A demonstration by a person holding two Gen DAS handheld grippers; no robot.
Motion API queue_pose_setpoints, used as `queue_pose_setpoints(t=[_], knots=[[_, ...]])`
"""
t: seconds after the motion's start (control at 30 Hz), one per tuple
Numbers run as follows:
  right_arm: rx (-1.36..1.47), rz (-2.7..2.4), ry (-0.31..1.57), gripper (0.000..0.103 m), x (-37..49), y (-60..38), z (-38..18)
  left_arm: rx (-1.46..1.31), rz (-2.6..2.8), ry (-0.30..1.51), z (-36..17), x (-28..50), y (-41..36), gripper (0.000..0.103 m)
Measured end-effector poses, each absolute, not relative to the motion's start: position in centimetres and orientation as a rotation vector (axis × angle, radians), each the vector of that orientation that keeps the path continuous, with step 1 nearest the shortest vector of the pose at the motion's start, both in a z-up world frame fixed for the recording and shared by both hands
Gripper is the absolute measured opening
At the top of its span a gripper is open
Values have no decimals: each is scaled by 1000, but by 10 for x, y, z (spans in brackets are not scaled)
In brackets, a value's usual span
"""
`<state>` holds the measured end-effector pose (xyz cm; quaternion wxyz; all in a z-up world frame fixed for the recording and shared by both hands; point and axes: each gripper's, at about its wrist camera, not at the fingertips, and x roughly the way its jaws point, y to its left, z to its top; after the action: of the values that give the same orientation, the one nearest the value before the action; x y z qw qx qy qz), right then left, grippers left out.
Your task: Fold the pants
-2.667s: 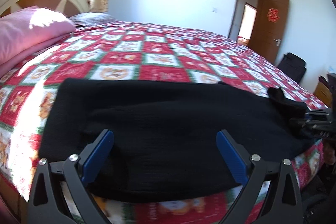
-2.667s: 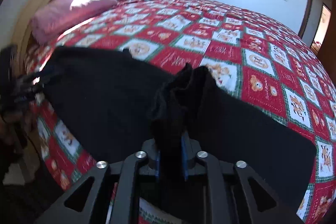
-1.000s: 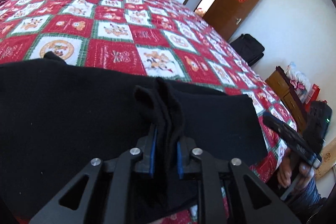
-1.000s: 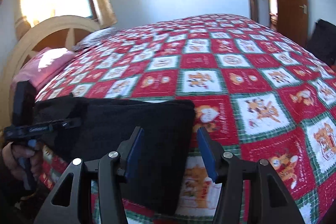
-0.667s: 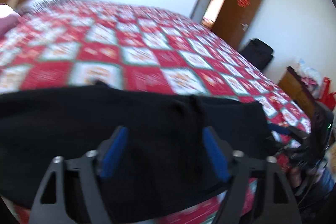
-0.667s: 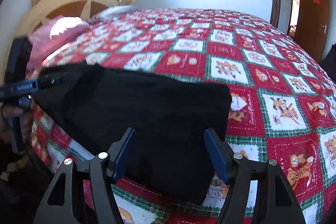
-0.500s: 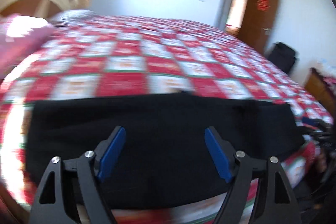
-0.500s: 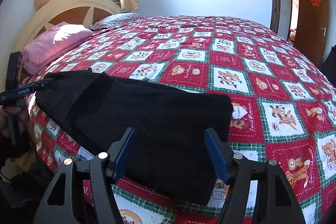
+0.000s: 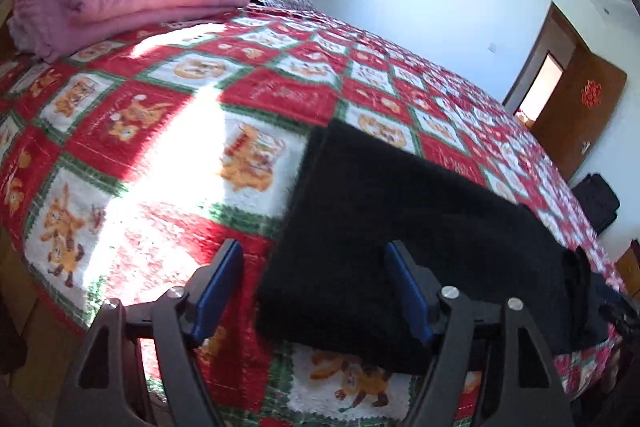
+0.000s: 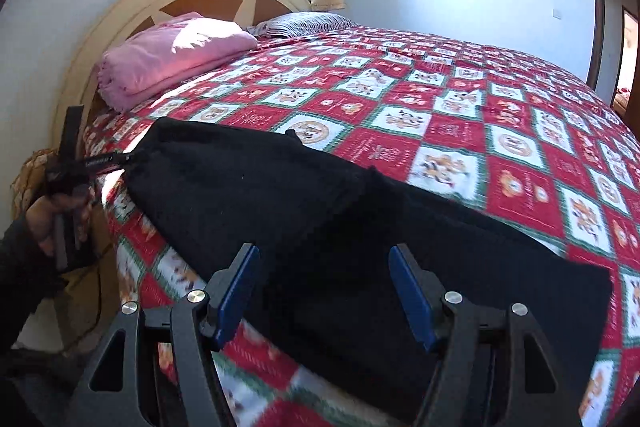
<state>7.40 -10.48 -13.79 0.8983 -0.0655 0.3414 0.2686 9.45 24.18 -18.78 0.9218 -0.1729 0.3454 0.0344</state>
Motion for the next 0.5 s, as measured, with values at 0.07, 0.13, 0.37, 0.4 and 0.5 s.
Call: queue_pose_setpoints(t=[0.07,0.13,0.37,0.4,0.5], knots=[[-150,562,720,69,85,-88,-147,-310,52,706,-187,93,231,75],[-214,585,804,70,96,-69,-165,-298,45,704,-186,93,227,75],[-338,540,746,71,83,-55,-170,-322,45,701,-183,92,231,69],[-329,540,749,71,83,-56,-169,-327,48,698,-182,91,232,68],[-340,523,747,71,78,-56,-167,-321,58,693,-179,89,229,68]])
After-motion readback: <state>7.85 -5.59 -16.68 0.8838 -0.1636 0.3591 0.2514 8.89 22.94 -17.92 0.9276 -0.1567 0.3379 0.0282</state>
